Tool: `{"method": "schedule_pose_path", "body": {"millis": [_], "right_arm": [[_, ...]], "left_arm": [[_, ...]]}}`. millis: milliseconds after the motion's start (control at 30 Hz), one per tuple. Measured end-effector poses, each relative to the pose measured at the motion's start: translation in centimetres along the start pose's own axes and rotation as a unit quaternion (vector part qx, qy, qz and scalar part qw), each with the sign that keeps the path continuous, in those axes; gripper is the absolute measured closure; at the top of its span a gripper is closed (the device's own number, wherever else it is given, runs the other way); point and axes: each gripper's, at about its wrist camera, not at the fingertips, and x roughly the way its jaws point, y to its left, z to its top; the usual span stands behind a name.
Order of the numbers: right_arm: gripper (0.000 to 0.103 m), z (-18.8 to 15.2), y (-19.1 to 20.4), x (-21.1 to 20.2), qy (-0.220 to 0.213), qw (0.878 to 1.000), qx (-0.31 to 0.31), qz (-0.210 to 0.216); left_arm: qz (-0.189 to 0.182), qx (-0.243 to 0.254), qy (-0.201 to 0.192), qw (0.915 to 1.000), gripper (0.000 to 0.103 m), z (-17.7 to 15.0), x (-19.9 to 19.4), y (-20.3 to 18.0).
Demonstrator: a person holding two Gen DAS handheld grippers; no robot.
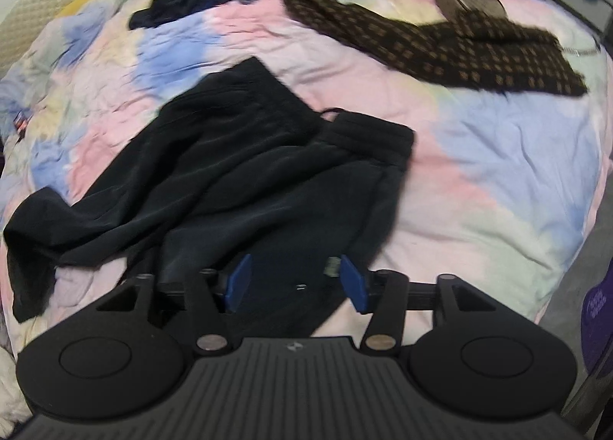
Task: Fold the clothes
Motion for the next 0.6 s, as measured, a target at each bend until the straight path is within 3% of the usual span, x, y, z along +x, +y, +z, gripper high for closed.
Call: {"method": "schedule_pose_path", "body": {"millis": [167,233,367,467,600], "right_arm": [[0.045,-0.5,3.8,-0.3,0.001,1.0,-0.019,0.011],[0.045,-0.7,5.1,-0.2,0.003,1.0,-0.026,0.015],[0.047,-1.0,7.0,0.6,0.003,0.999,-0.033,0.019],[0.048,-0.9,8.2,1.5,-0.003,0.999,-0.042,0.021],[0.049,-0.6,9.3,2.8,0.0,0.998,-0.052,0.03]], "left_arm": [[-0.006,0.064,-0.013,0.9978,0.071,0.1,0.9,-1.7],[-0.014,0.08,-0.013,0.9966,0.094,0.0,0.9,-1.9],[-0.039,0.08,-0.018,0.9959,0.099,0.2,-0.4,-1.8],[-0.065,0.089,-0.035,0.9933,0.099,0.4,-2.6,-2.1],[-0.072,0.072,-0.067,0.9925,0.099,0.3,-5.4,-0.7]]}}
